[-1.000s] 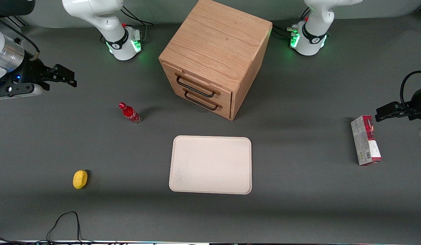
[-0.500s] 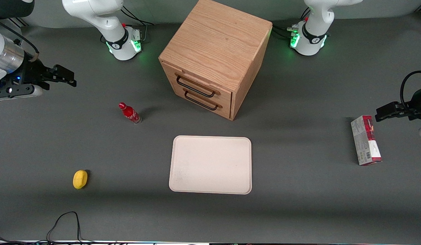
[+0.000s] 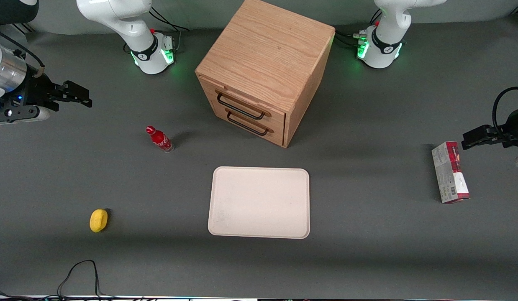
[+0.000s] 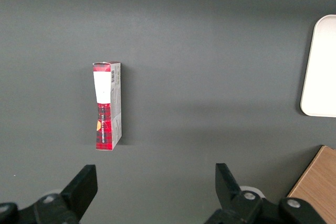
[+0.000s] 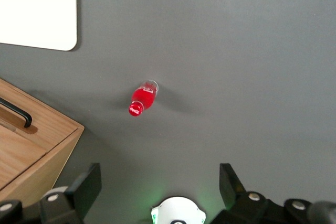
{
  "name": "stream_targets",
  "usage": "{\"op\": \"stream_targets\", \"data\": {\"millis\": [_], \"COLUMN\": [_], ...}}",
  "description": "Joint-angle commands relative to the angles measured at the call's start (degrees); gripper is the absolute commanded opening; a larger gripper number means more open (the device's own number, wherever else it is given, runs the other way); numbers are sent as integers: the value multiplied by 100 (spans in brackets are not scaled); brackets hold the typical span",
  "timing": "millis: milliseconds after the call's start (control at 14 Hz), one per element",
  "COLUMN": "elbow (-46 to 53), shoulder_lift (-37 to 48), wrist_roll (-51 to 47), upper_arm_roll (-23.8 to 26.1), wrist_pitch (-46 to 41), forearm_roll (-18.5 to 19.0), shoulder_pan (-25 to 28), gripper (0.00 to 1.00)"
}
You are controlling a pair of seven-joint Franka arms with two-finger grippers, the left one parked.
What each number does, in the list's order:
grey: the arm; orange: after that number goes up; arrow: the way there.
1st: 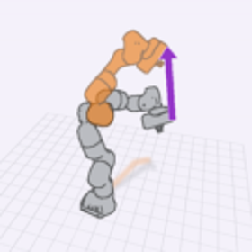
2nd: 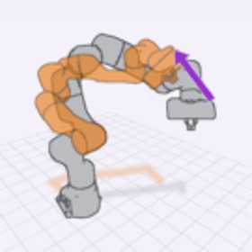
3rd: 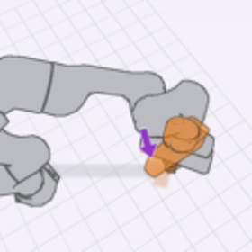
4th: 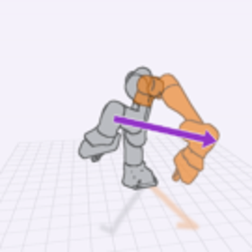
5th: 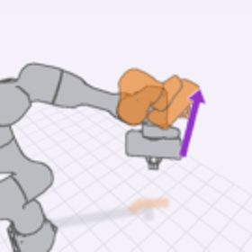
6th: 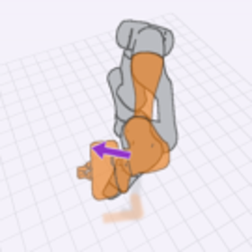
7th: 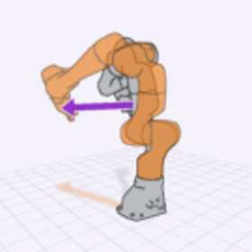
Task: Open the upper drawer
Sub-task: 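Move the right gripper to the upper drawer's black handle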
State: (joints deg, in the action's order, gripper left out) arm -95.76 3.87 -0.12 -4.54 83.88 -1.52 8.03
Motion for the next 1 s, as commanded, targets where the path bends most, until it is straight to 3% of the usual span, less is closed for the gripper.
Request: {"op": "stream_targets", "data": {"millis": [0,571,929], "elbow": [618,1638,2017], "shoulder_lift": [-473,-1256,-1257], "wrist_roll": [65,161,1802], "upper_arm_roll": [15,129,436], "wrist_pitch": [-179,-136,-258], "forearm_roll": [-215,-357,-366], "shoulder_pan": [14,427,506], "gripper": [100,100,100]}}
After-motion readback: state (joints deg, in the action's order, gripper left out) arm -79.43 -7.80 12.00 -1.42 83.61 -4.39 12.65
